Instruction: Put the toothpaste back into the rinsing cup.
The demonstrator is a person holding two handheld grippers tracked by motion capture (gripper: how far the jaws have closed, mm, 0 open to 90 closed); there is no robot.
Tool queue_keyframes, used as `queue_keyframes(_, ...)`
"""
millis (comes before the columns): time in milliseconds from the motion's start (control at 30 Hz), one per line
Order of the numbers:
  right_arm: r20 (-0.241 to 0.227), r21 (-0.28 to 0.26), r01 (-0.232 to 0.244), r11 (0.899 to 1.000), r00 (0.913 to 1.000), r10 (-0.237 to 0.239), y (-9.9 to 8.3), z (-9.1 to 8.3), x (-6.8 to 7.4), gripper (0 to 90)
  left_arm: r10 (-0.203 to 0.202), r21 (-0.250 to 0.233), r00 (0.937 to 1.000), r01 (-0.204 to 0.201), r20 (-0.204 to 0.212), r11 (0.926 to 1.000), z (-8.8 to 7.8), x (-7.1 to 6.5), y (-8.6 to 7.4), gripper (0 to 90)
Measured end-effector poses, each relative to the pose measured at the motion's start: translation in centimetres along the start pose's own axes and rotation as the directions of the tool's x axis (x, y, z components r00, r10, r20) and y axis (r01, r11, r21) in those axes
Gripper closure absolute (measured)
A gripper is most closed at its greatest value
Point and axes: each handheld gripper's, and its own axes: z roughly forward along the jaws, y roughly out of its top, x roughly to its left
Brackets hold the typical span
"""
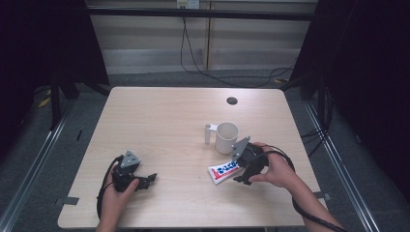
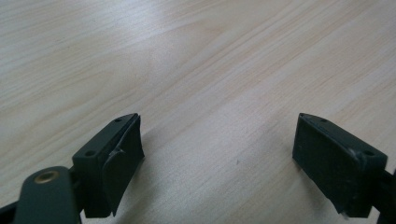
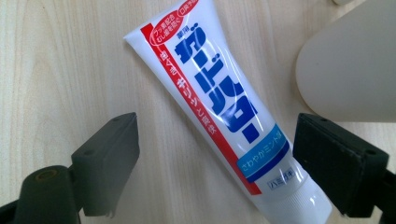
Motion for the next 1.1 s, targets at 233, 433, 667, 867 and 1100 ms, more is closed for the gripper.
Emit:
queue_keyframes(233,-0.002,0.020,0.035,0.999,0.9994,-0.035,1.0,0.9,-0.2,16.2,-0.001,-0.001,1.0000,0.001,0.000,1.0000,0.0,0.0,0.0,15.6)
queue_keyframes(433,-0.022,0.061,0.093,0.994,0.9955,-0.092,2.2,2.1,-0.1,20.7,-0.003,-0.005,1.0000,0.003,-0.001,1.0000,0.0,0.0,0.0,15.6)
queue_keyframes(667,-0.046,0.091,0.148,0.985,0.9885,-0.144,3.2,3.0,0.1,30.9,-0.003,-0.003,1.0000,0.003,-0.005,1.0000,0.0,-0.1,0.0,15.6)
queue_keyframes(867,-0.053,0.123,0.158,0.980,0.9869,-0.153,3.5,3.3,0.1,34.8,-0.002,0.000,1.0000,0.002,-0.004,1.0000,-0.1,-0.1,-0.1,15.6)
queue_keyframes(1100,-0.036,0.152,0.151,0.977,0.9884,-0.147,3.9,3.6,0.1,44.9,-0.004,-0.002,1.0000,0.004,-0.004,1.0000,-0.1,-0.1,-0.1,15.7)
